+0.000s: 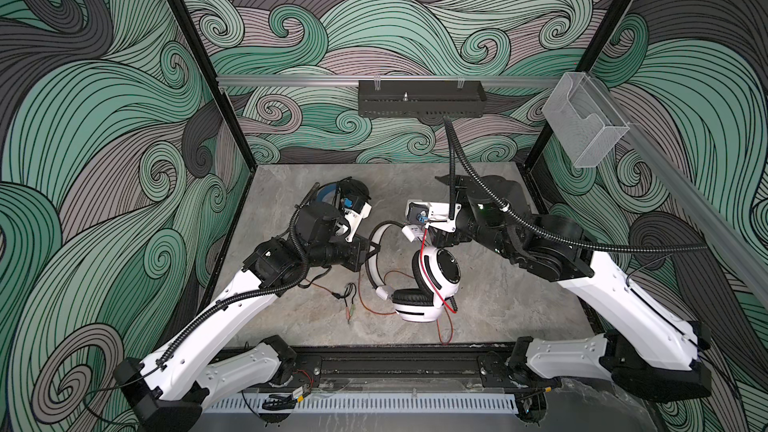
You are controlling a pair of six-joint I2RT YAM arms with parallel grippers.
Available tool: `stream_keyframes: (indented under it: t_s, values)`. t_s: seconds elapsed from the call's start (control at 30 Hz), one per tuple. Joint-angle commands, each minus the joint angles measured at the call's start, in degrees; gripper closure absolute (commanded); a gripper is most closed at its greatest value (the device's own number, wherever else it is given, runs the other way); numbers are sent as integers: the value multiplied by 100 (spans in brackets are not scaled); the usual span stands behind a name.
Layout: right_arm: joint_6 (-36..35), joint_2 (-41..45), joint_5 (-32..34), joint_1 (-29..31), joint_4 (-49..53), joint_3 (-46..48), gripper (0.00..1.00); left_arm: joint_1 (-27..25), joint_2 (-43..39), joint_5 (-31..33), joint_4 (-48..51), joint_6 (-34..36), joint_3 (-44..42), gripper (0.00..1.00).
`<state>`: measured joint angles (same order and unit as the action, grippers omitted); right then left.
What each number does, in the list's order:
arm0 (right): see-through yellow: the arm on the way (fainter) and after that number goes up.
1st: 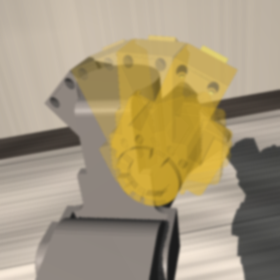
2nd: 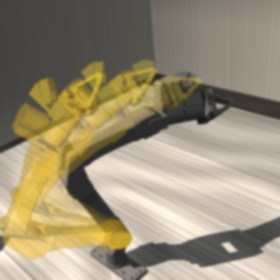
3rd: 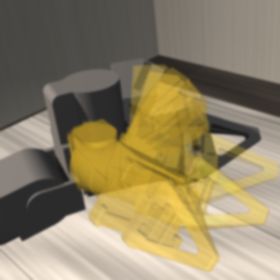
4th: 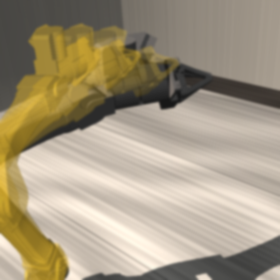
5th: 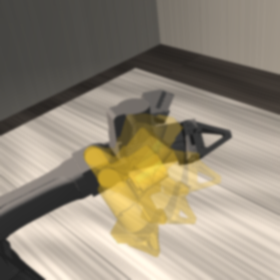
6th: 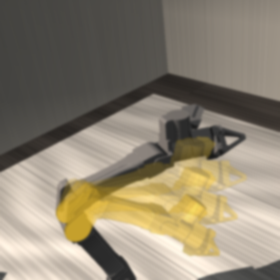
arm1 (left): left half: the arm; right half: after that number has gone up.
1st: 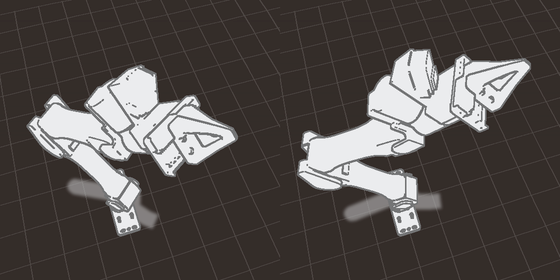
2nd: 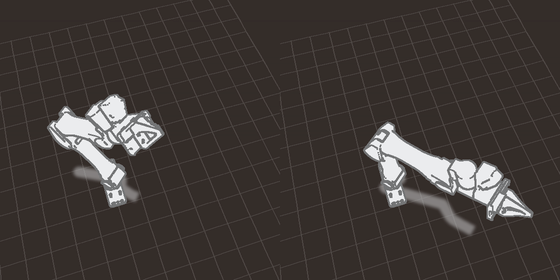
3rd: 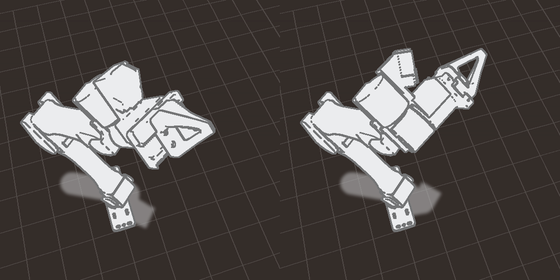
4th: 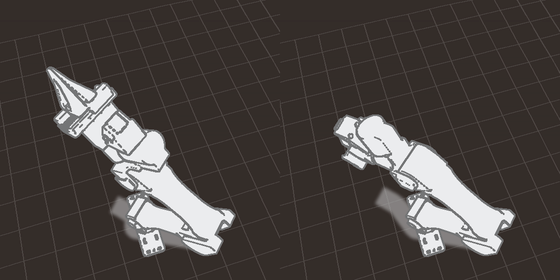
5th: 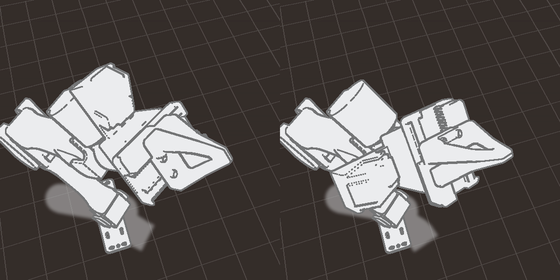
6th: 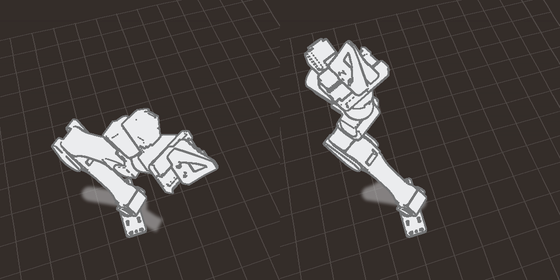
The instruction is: Wrap the headphones
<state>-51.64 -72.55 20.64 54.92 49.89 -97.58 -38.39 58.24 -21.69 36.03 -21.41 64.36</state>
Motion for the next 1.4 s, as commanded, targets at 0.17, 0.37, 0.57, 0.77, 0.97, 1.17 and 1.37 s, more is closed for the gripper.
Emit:
stream_keyframes:
  t_s: [0.17, 0.37, 0.57, 0.77, 0.97, 1.17, 1.37]
  values:
    - [259, 71, -552, -169, 194, 32, 0, 29, -170, -836, -363, 58, 455, 100]
    - [555, 168, -975, -388, 197, 20, 0, 69, -119, -820, -187, -56, 1134, 100]
    - [1228, 434, -1609, -645, -368, 238, 0, 89, 212, -460, 374, 151, 2304, 100]
    - [2495, 782, -1854, -1190, -1201, 786, 0, 97, 423, -158, 374, -101, 2780, 100]
    - [3743, 1333, -2268, -2020, -1828, 1452, 0, 153, 465, 368, 458, -349, 2959, 100]
    - [4369, 1995, -3276, -2387, -2681, 2604, 0, 218, 718, 1312, 830, -678, 3596, 100]
    - [4987, 2246, -4218, -2433, -3741, 3584, 0, 260, 921, 2009, 837, -1077, 3923, 100]
